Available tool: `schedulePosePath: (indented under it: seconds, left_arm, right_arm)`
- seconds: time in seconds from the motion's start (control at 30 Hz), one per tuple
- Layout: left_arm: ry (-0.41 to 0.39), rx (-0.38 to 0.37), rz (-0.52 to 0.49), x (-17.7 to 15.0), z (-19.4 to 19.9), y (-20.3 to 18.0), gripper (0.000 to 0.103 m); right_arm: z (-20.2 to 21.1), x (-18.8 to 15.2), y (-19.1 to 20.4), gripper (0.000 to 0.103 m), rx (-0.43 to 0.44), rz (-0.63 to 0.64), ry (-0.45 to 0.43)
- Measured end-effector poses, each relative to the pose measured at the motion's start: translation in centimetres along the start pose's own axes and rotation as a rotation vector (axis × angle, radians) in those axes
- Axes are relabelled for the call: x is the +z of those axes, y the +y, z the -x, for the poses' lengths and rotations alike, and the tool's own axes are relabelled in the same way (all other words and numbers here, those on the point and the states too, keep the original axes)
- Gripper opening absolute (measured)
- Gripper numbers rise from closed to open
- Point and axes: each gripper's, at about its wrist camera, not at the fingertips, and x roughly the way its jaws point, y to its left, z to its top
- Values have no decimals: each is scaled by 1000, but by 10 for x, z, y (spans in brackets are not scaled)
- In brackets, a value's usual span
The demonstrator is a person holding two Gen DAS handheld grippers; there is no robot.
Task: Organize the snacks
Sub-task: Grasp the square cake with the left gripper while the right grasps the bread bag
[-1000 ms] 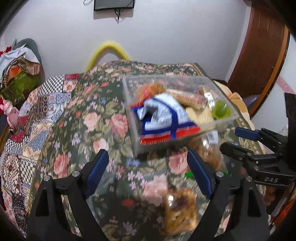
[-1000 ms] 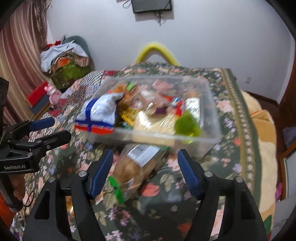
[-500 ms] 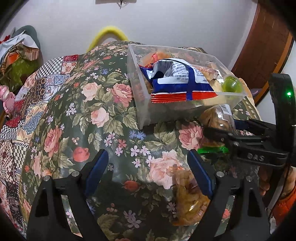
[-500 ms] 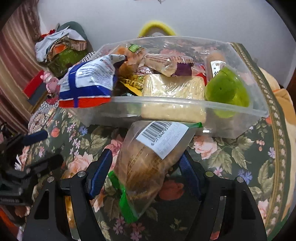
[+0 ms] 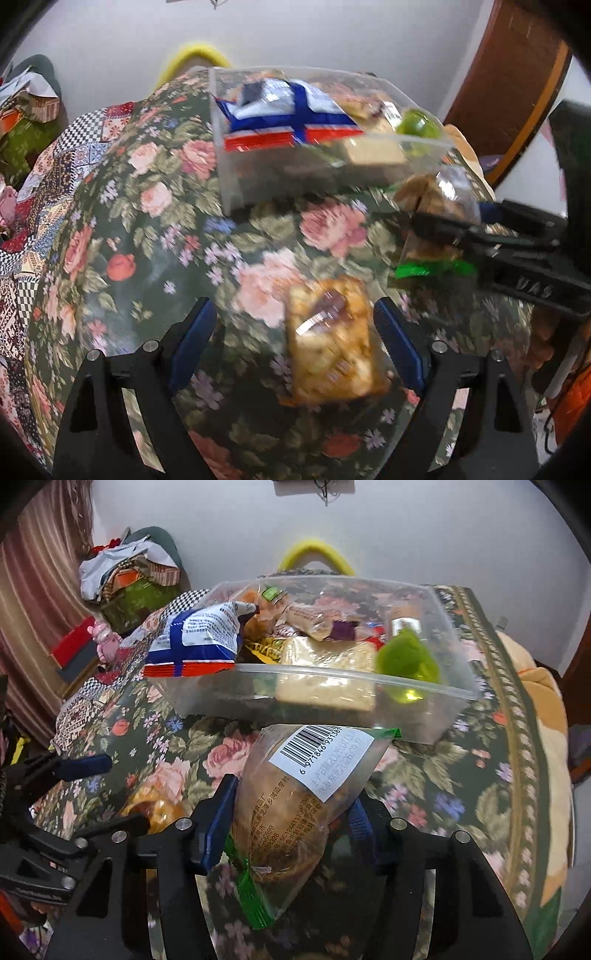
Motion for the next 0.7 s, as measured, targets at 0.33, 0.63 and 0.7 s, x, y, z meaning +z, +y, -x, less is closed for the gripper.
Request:
schedulePosePath:
  seconds: [0.33, 0.63, 0.7]
  left_arm:
    - [55, -17, 7, -21, -12, -7, 51]
    - [4, -26, 26, -14, 8, -7, 45]
    - [-24, -28, 22, -8, 17, -9, 44]
  right_arm:
    - [27, -14, -7, 54, -10, -20, -30]
    - [41, -15, -10, 54, -8, -38, -62]
    - [46, -11, -11, 54, -9, -38, -77]
